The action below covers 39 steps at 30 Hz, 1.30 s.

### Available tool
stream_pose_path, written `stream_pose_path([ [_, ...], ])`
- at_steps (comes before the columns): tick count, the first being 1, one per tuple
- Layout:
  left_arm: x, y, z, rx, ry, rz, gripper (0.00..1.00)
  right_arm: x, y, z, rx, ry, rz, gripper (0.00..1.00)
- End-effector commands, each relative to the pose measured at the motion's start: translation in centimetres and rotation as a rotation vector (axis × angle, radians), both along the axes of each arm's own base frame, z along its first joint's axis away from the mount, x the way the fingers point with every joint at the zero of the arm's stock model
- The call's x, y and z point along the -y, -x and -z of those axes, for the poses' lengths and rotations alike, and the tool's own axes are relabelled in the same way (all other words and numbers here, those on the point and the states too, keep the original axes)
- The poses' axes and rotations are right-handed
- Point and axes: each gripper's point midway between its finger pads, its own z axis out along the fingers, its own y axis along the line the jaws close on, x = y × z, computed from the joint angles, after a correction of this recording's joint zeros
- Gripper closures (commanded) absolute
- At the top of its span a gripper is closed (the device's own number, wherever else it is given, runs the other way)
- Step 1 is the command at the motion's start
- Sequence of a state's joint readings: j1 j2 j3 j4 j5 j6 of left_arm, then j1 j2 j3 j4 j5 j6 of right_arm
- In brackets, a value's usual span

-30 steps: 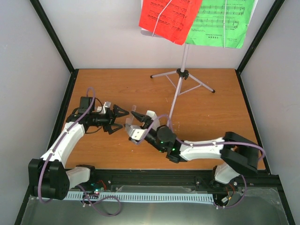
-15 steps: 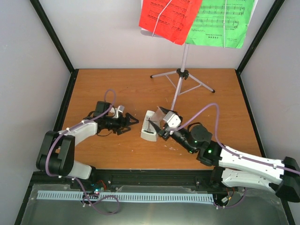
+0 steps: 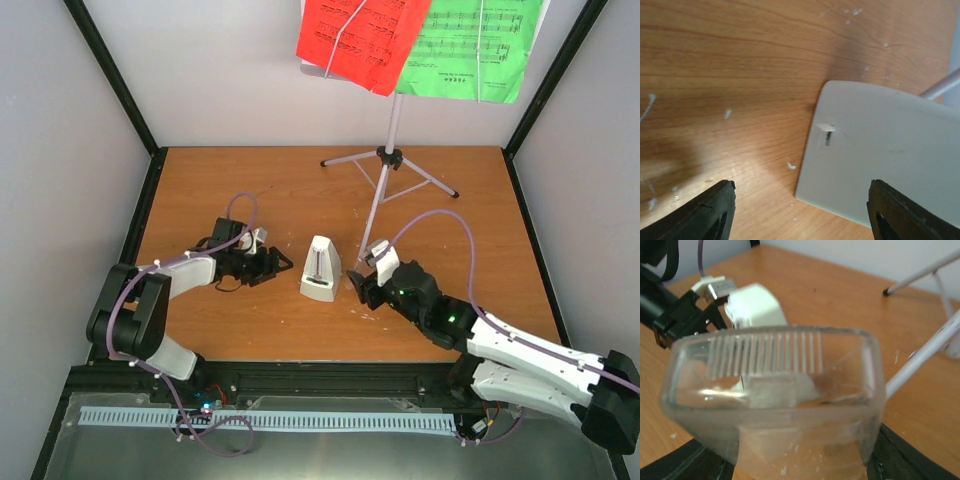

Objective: Pack up the instrument practice props

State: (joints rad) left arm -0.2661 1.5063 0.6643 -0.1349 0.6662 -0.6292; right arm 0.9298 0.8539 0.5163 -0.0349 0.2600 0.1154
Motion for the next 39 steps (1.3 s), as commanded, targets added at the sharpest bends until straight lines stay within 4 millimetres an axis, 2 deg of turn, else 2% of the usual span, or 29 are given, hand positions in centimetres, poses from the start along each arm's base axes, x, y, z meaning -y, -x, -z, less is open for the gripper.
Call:
stream_pose_path([
  [1,0.1,-0.2,1.2,-0.014,-0.065,0.039,0.3,-0.5,0.1,2.9,-0.141,-0.003,0.008,0.37],
  [4,0.2,0.1,2.1,-0.04,-0.076,0.053,0.32,-0.4,-1.0,4.5,-0.199,0.025,0.046,0.38],
  [12,0.6,1.3,3.2,-0.079,-0.083,0.088,0.42,-2.0,-3.9,6.4,-0.226,0.035,0.065,0.38],
  [18,1.2,2.0,3.3,-0.079,-0.097,0.116,0.42,-3.6,-6.4,5.8,-0.199,0.04,0.06,0.38],
  [24,3.3,3.0,3.3,-0.074,-0.094,0.18,0.42,-4.4,-8.9,5.4,-0.175,0.045,0.054,0.39],
  [26,4.0,3.2,3.3,-0.073,-0.098,0.196,0.42,-4.2,-9.4,5.2,-0.169,0.052,0.067,0.39],
  [31,5.1,3.4,3.0,-0.06,-0.101,0.214,0.42,-1.8,-9.6,4.4,-0.139,0.075,0.15,0.39],
  [34,4.5,2.8,2.5,-0.02,-0.138,0.18,0.35,-0.1,-9.1,4.3,-0.128,0.097,0.199,0.39],
  [38,2.5,0.4,-0.9,0.128,-0.249,0.096,0.06,1.3,-7.7,3.6,-0.132,0.065,0.219,0.39],
  [39,1.7,-0.5,-2.1,0.171,-0.297,0.068,0.02,1.4,-7.3,3.4,-0.136,0.041,0.217,0.39],
])
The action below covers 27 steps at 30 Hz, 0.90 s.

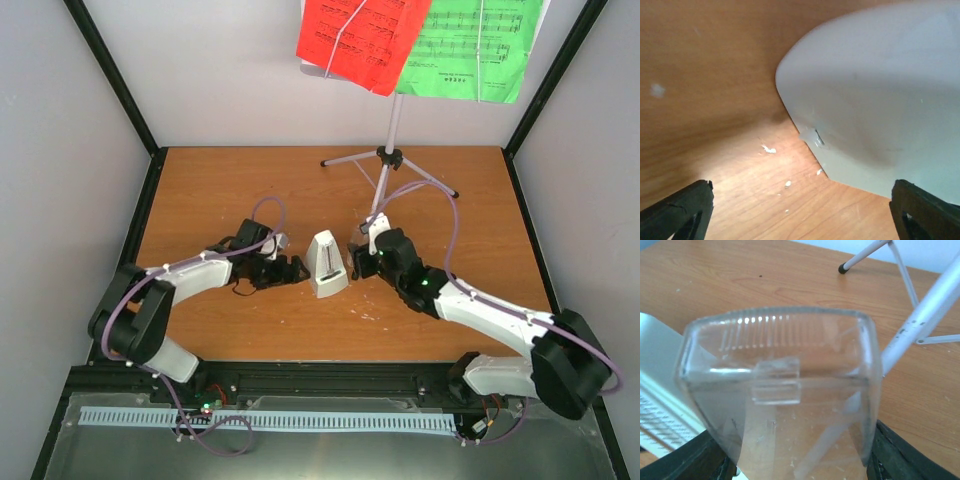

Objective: Pack up the instrument practice props

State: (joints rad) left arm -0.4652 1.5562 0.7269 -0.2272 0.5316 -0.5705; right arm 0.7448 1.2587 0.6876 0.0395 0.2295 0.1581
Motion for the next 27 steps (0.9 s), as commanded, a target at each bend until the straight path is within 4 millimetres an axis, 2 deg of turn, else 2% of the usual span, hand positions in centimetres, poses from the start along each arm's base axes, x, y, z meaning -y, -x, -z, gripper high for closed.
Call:
stream_pose_path([
  [1,-3.0,-4.3,-5.3,0.233,-0.169,-0.11,0.01,1.7,1.3,-0.9,0.005,-0.06,0.045,0.39],
  [3,-4.0,-5.6,-8.6,0.331,-0.204,-0.13,0.01,1.8,2.3,-1.2,0.005,-0.113,0.039,0.39],
  [5,-3.8,-6.6,-12.2,0.426,-0.164,-0.124,0.0,1.9,3.3,-1.4,0.021,-0.151,0.032,0.39],
  [8,-1.0,-6.7,-16.6,0.494,-0.009,-0.008,0.01,2.1,4.5,-1.6,0.047,-0.192,0.027,0.39],
  [11,2.4,-6.1,-19.0,0.505,0.157,0.16,0.01,1.5,5.5,-2.3,0.09,-0.218,0.014,0.39],
  [13,4.4,-4.4,-20.1,0.508,0.315,0.305,0.02,0.9,6.2,-2.9,0.126,-0.23,0.006,0.39],
  [16,5.4,-3.1,-20.2,0.464,0.456,0.407,0.11,0.2,6.6,-3.3,0.149,-0.241,0.002,0.39],
  [20,5.5,-3.7,-18.4,0.445,0.42,0.413,0.26,-0.2,6.7,-3.1,0.153,-0.242,-0.005,0.39],
  [27,5.3,-4.9,-16.5,0.451,0.359,0.381,0.37,-1.0,6.9,-3.0,0.162,-0.252,-0.017,0.39],
])
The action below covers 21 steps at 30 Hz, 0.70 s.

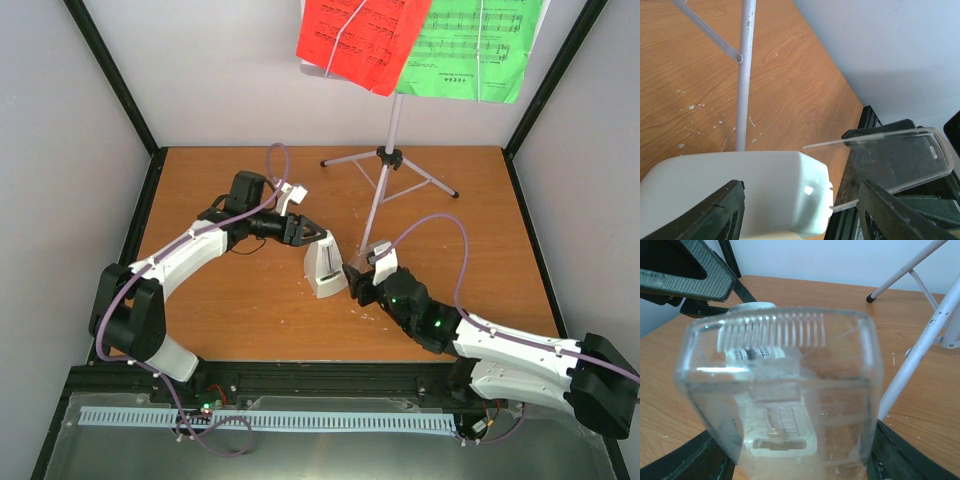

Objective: Pack up the instrument practice props

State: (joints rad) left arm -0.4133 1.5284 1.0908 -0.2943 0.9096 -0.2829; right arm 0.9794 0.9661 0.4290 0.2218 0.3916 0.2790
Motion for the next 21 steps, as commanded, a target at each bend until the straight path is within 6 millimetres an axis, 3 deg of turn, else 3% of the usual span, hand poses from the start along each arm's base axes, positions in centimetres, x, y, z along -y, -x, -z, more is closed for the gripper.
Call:
stream_pose_path([
  [1,0.1,-0.8,0.1,0.055,0.007,0.014,0.39,-0.4,-0.1,-0.5,0.022,-0.037,0.025,0.39],
  [8,-0.2,-1.3,1.7,0.053,-0.032,-0.008,0.48,-1.0,0.0,-0.2,0.023,-0.041,0.02,0.39],
  [21,-0.2,-1.4,2.7,0.037,-0.054,-0.005,0.52,-3.4,-0.4,0.7,0.093,-0.046,0.044,0.39],
])
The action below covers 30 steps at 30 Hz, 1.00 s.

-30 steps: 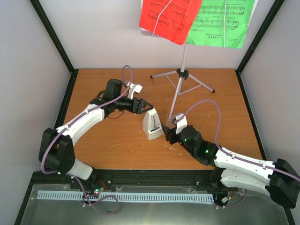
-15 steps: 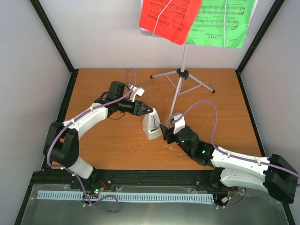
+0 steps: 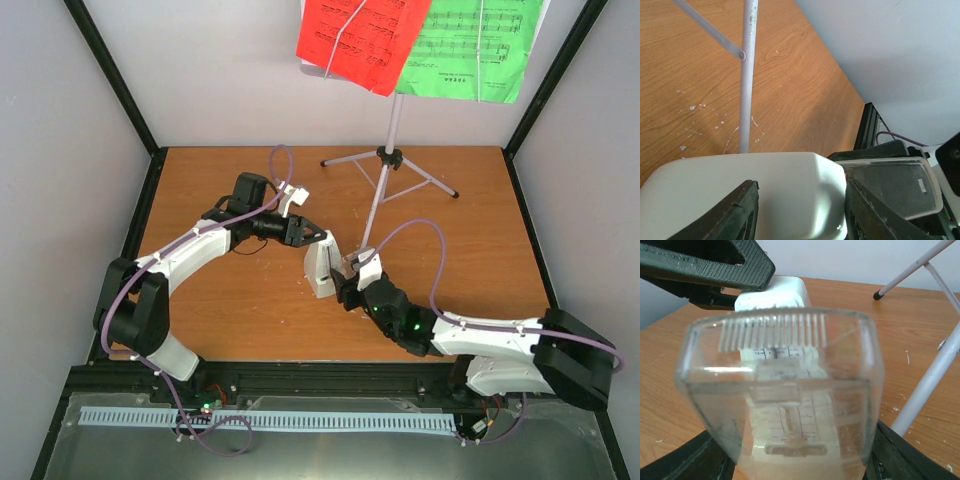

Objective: Pack up the instrument practice props

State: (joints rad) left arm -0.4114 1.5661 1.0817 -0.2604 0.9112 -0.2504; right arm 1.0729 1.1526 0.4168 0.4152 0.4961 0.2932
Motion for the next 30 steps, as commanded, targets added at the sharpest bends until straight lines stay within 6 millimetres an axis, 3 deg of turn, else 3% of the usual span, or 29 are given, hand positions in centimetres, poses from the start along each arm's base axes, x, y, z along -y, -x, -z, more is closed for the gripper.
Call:
stream_pose_path([
  [1,-0.4,-0.9,1.4,0.021,-0.046,-0.017,0.52,-0.9,-0.6,-1.2,0.083,-0.052,0.029,0.39],
  [13,-0.3,-0.9,1.9,0.002,-0.047,-0.011,0.52,-2.8,-1.4,0.8,0.111,-0.002,0.004,0.39],
  [30,-0.2,-0.8,2.3,-0.015,-0.046,-0.006,0.54,-3.3,-1.6,2.5,0.06,0.017,0.007,0.4],
])
